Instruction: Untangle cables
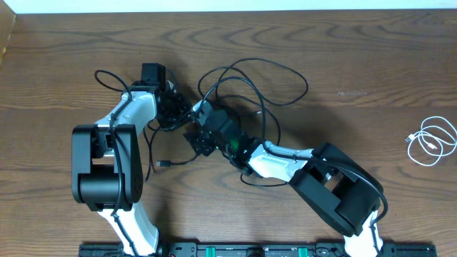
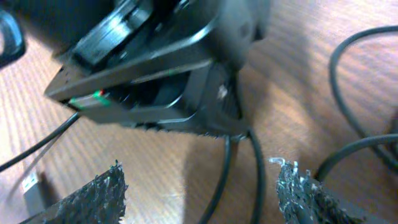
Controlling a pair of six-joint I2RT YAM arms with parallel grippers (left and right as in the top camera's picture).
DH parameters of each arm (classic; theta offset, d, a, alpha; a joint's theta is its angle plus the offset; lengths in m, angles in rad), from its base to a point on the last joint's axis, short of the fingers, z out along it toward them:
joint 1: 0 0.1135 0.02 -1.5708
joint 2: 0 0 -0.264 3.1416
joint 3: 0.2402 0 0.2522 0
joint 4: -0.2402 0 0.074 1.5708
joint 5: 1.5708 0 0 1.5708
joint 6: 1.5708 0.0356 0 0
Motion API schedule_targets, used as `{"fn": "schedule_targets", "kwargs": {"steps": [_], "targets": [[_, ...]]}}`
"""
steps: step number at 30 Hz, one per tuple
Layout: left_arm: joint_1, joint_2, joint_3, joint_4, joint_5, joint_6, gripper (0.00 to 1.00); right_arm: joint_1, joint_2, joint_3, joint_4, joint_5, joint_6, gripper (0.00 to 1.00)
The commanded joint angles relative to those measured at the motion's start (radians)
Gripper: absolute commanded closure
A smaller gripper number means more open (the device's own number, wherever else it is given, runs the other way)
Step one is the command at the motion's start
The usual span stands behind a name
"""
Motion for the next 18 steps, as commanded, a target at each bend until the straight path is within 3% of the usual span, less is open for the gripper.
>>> {"fn": "schedule_targets", "kwargs": {"steps": [1,18], "targets": [[-0.003,0.090,-0.050,-0.024,-0.066,-0.010,0.92,0.002,0.020,0.004,0.016,0.055,0.009,0.25],[-0.003,0.090,-0.050,-0.017,-0.066,-0.010,0.93,0.000,0.080,0.004,0.026,0.094,0.043,0.25]]}}
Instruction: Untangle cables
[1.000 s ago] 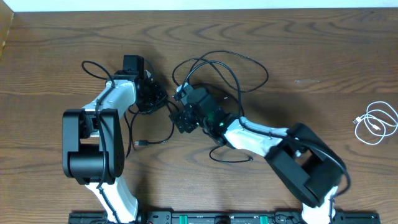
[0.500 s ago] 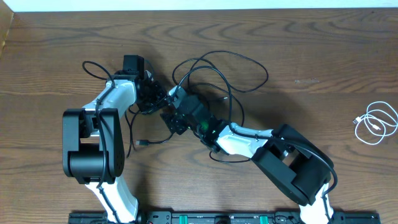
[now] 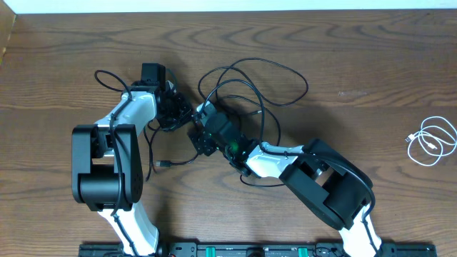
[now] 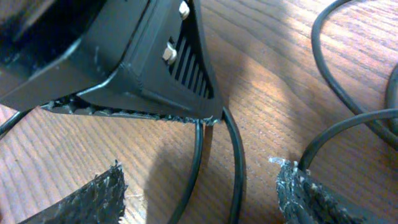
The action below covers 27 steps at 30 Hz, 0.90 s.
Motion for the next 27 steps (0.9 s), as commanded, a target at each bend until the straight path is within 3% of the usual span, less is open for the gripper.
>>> {"fn": "schedule_targets", "kwargs": {"steps": [1,12,18,27], "targets": [[-0.004,0.090,-0.050,-0.019,-0.069,-0.010,0.92,0.001,0.010,0.004,-0.019,0.027,0.015,0.25],[-0.004,0.090,-0.050,-0.019,-0.069,-0.010,0.92,0.002,0.033,0.004,-0.071,0.027,0.016,0.37],[-0.004,0.090,-0.050,-0.017,-0.065,-0.010,0.92,0.003,0.033,0.004,-0.111,0.022,0.042,0.62],[-0.003,0.090,-0.050,-0.003,-0.013,-0.009,0.92,0.003,0.033,0.004,-0.148,-0.031,0.111,0.64]]}}
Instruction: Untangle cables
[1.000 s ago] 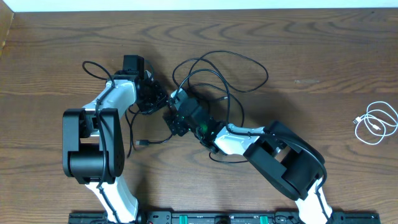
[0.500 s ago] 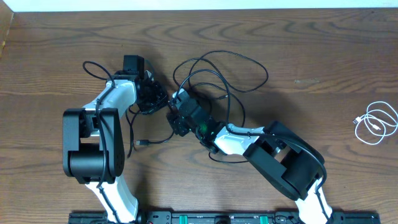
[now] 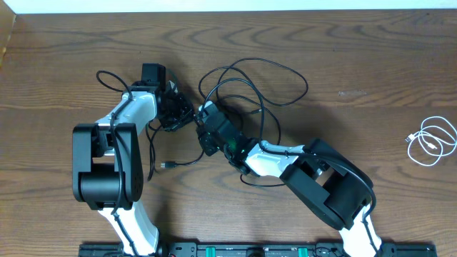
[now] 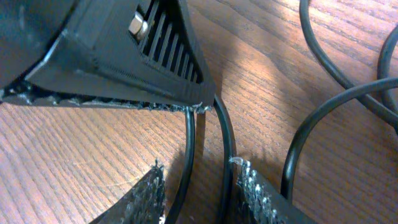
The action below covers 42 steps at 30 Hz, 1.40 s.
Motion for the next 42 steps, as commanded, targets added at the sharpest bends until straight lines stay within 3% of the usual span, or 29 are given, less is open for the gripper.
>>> {"fn": "schedule_targets", "kwargs": {"steps": [1,7,10,14,20,26,33,35,36,37,39,42], "targets": [[-0.003,0.082,-0.050,-0.015,-0.055,-0.009,0.92,0.003,0.032,-0.018,-0.060,-0.050,0.101,0.64],[-0.003,0.082,-0.050,-0.006,-0.023,0.004,0.92,0.003,0.032,-0.018,-0.126,-0.053,0.161,0.73],[-0.003,0.082,-0.050,0.017,0.071,0.053,0.92,0.003,0.032,-0.018,-0.130,-0.053,0.156,0.99],[-0.003,0.082,-0.050,0.021,0.134,0.068,0.92,0.003,0.032,-0.018,-0.134,-0.053,0.157,0.98],[0.016,0.079,-0.048,0.022,0.266,0.141,0.92,0.003,0.032,-0.018,-0.141,-0.062,0.158,0.87],[0.067,0.077,-0.048,0.020,0.323,0.170,0.83,0.003,0.032,-0.018,-0.144,-0.075,0.158,0.89],[0.080,0.077,-0.049,0.010,0.328,0.173,0.83,0.003,0.032,-0.018,-0.155,-0.066,0.157,0.89],[0.080,0.076,-0.049,0.015,0.383,0.210,0.68,0.003,0.032,-0.018,-0.159,-0.043,0.157,0.97],[0.080,0.076,-0.049,0.018,0.471,0.265,0.52,0.003,0.032,-0.018,-0.160,-0.040,0.157,0.99],[0.080,0.076,-0.049,0.018,0.524,0.290,0.46,0.003,0.032,-0.018,-0.160,-0.041,0.157,0.99],[0.083,0.076,-0.049,0.016,0.604,0.327,0.36,0.003,0.032,-0.018,-0.162,-0.041,0.158,0.99],[0.103,0.070,-0.049,0.003,0.670,0.358,0.29,0.003,0.032,-0.018,-0.162,-0.041,0.158,0.99]]}}
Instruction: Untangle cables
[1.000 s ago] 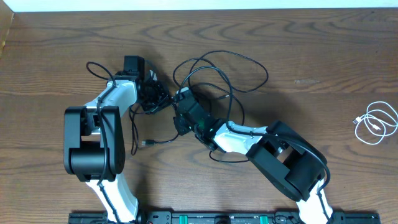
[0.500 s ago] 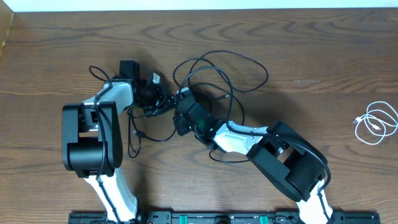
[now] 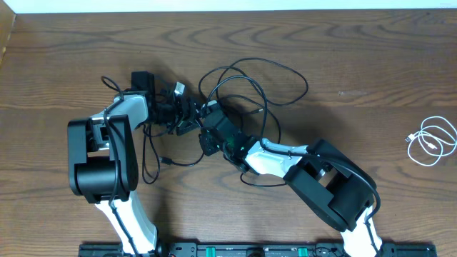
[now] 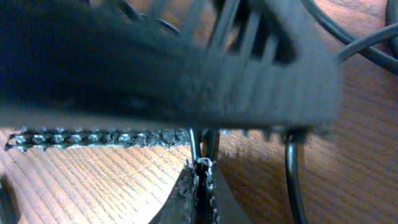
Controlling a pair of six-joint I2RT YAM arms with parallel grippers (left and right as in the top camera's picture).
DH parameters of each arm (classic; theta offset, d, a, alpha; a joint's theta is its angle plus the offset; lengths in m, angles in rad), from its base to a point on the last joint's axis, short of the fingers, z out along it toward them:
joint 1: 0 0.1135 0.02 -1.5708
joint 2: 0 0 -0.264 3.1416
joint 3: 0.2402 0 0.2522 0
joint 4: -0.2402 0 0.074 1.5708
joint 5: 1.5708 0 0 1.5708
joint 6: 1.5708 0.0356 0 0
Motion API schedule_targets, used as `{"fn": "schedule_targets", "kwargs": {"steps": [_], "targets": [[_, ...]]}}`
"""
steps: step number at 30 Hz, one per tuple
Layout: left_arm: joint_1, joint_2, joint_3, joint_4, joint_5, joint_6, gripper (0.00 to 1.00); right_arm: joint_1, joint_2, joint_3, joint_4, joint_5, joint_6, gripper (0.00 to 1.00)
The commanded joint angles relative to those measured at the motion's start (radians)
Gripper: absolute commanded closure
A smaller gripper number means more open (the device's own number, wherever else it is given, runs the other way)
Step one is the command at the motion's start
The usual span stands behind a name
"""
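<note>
A tangle of black cable (image 3: 251, 91) loops over the middle of the wooden table (image 3: 343, 57). My right gripper (image 3: 203, 123) reaches into its left edge and is shut on black cable strands (image 4: 200, 147), which are pinched between its fingertips (image 4: 189, 186). My left gripper (image 3: 187, 113) meets it from the left. In the right wrist view the left gripper is a blurred black mass (image 4: 155, 68) right above my right gripper (image 4: 202, 179). The strands run up to the left gripper's rough pad edge (image 4: 93, 137), and it looks shut on them. A pale plug (image 3: 177, 88) sticks up beside it.
A cable end with a small plug (image 3: 163, 161) trails on the table below the left gripper. A coiled white cable (image 3: 432, 141) lies apart at the far right edge. Both arm bases stand at the near edge of the table.
My right gripper's fingers were a narrow gap apart around two strands and are now shut on them. The left gripper has turned and shifted left. It now fills the top of the right wrist view.
My right gripper first stood wide open beneath the left gripper, which had cable strands coming from its tip. It was then closer, still wide. Later its fingers had narrowed around the two strands, and now they are pinched shut on them.
</note>
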Motion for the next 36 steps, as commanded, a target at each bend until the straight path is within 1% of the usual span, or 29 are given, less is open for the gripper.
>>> {"fn": "schedule_targets", "kwargs": {"steps": [1,5,9,12,14,19,25,27,28,30,32,35,36], "targets": [[0.029,0.010,-0.016,-0.024,0.171,0.098,0.29,0.006,0.050,-0.040,-0.049,-0.007,0.002,0.99],[0.092,-0.023,-0.016,-0.071,0.249,0.185,0.27,0.005,0.050,-0.040,-0.049,-0.007,0.019,0.99],[0.152,-0.074,-0.016,-0.152,0.325,0.287,0.26,-0.001,0.050,-0.040,-0.050,-0.007,0.039,0.99],[0.176,-0.126,-0.016,-0.223,0.343,0.290,0.26,-0.005,0.050,-0.040,-0.049,-0.007,0.043,0.99],[0.177,-0.159,-0.016,-0.254,0.343,0.312,0.26,-0.005,0.050,-0.040,-0.049,-0.007,0.043,0.99],[0.178,-0.270,-0.016,-0.280,0.340,0.298,0.26,-0.009,0.050,-0.040,-0.047,-0.007,0.043,0.99],[0.178,-0.443,-0.016,-0.265,0.327,0.184,0.25,-0.017,0.050,-0.040,-0.041,-0.012,0.042,0.99],[0.178,-0.499,-0.016,-0.251,0.221,0.102,0.26,-0.017,0.050,-0.040,-0.033,-0.029,0.042,0.99],[0.178,-0.526,-0.016,-0.249,0.115,0.038,0.25,-0.017,0.048,-0.040,-0.028,-0.040,0.042,0.99],[0.178,-0.577,-0.016,-0.268,-0.157,-0.089,0.26,-0.017,0.043,-0.040,-0.018,-0.062,0.042,0.99],[0.178,-0.624,-0.016,-0.317,-0.445,-0.188,0.25,-0.017,0.030,-0.040,-0.016,-0.071,0.042,0.99],[0.178,-0.674,-0.016,-0.405,-0.794,-0.263,0.26,-0.017,0.008,-0.040,-0.023,-0.071,0.038,0.99],[0.178,-0.688,-0.017,-0.465,-0.959,-0.286,0.26,-0.017,-0.002,-0.040,-0.028,-0.071,0.037,0.99]]}}
